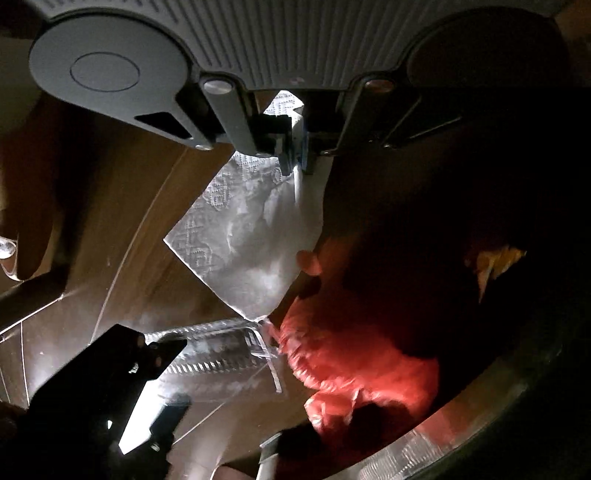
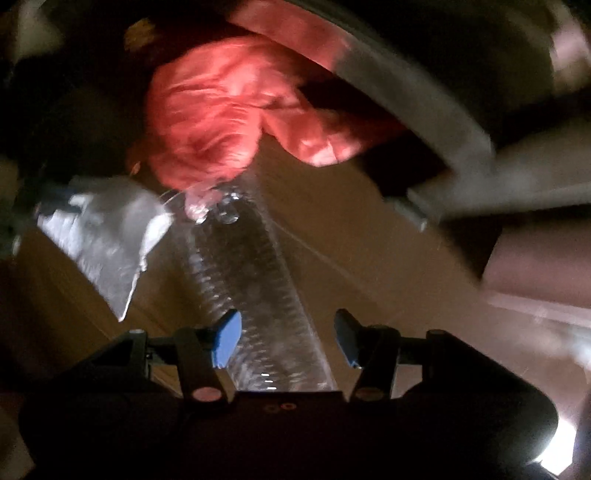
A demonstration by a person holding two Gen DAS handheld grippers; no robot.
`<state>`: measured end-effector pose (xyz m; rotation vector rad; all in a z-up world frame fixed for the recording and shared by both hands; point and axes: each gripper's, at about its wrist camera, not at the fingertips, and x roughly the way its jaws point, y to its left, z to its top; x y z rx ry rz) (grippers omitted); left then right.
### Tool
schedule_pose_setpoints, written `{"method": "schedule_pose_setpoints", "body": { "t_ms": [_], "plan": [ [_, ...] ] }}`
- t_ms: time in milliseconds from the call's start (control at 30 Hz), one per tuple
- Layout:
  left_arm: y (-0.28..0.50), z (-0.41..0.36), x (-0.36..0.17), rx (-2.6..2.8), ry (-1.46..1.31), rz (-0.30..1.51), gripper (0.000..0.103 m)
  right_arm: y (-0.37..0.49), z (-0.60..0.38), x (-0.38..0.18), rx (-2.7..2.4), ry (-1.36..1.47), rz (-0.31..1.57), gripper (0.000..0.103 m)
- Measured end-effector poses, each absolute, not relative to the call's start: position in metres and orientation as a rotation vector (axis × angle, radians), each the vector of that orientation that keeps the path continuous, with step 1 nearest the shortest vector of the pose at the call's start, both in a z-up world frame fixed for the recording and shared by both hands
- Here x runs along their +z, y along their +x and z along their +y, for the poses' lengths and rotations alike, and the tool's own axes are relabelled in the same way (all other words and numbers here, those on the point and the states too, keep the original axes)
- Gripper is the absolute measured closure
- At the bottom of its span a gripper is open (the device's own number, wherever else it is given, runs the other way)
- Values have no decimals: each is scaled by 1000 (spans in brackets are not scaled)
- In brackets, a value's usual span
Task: Collect trash
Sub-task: 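Grasp the clear plastic tray with the right tool while the left tool grasps a white napkin, then carry the plastic tray and white napkin up over the green wastebasket with both tools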
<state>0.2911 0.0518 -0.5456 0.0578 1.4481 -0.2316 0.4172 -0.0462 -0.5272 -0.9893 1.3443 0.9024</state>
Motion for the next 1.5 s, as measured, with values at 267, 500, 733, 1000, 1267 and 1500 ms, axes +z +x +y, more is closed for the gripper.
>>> {"method": "schedule_pose_setpoints", "body": {
  "t_ms": [267,500,733,1000,1267,1500],
  "plan": [
    [291,60,-545,-209,40,1471,100,403,-48,-530,796,-867,1350,101],
    [299,64,-526,-175,-2,1507,101,387,-59,-504,639,-710,1404,101],
    [296,71,-454,-150,22,1441,101,370,-63,-427,572,-580,1435,101],
    [270,61,-341,-104,-43,1310,101,336,-67,-298,551,-432,1318,101],
    [231,53,-206,-77,-100,1132,101,294,-83,-168,550,-263,1150,101],
    [198,35,-103,-71,-113,951,101,245,-122,-68,542,-163,981,101]
  ]
}}
